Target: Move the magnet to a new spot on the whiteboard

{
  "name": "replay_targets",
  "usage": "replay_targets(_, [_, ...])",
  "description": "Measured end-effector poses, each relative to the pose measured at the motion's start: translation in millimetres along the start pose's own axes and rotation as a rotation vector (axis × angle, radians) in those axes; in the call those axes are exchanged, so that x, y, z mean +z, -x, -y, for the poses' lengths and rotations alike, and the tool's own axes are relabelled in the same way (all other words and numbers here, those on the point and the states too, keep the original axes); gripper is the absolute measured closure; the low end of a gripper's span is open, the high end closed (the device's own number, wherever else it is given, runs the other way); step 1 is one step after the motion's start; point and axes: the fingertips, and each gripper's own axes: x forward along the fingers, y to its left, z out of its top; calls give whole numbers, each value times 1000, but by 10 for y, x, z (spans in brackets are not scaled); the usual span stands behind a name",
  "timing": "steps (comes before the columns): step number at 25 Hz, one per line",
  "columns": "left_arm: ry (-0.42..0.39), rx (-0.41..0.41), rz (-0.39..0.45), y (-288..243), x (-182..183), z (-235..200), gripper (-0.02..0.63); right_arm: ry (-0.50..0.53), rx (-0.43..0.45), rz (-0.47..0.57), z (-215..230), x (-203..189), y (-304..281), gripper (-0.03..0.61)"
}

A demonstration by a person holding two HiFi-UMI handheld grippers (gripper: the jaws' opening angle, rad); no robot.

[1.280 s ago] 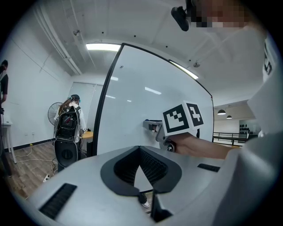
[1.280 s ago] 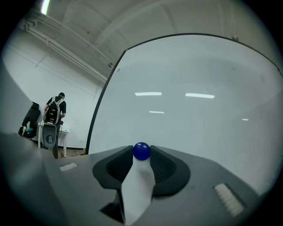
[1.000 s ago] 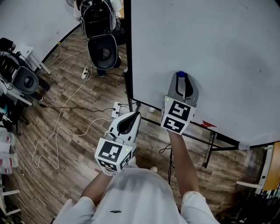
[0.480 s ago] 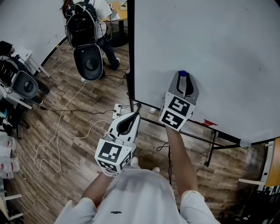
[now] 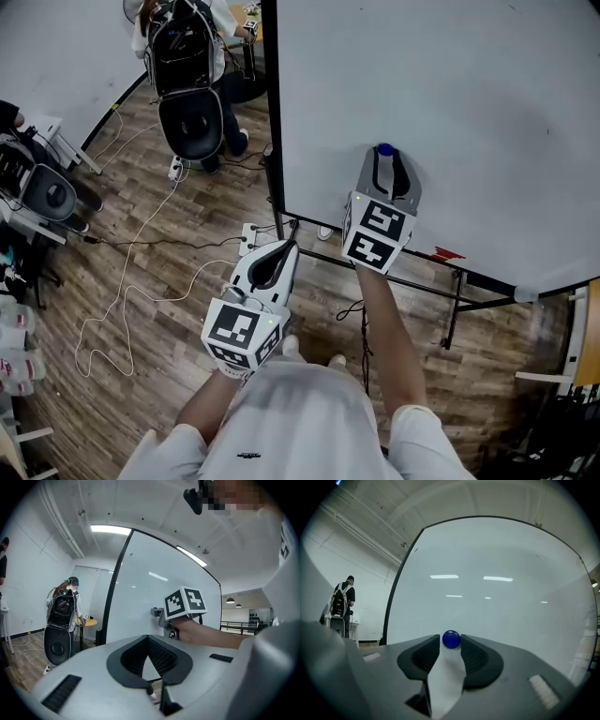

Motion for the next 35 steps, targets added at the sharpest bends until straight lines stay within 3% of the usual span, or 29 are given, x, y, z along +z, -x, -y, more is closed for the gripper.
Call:
replay_targets(15, [-2, 2, 22, 169, 5, 339, 607, -35, 108, 65, 165, 92, 529, 434])
replay_targets(22, [-7, -2, 37, 206, 57, 594, 607, 11, 172, 104, 332, 241, 963, 531])
replay_targets(35, [-22, -5, 51, 161, 103, 995, 607, 13, 285, 111, 815, 208, 1670, 568])
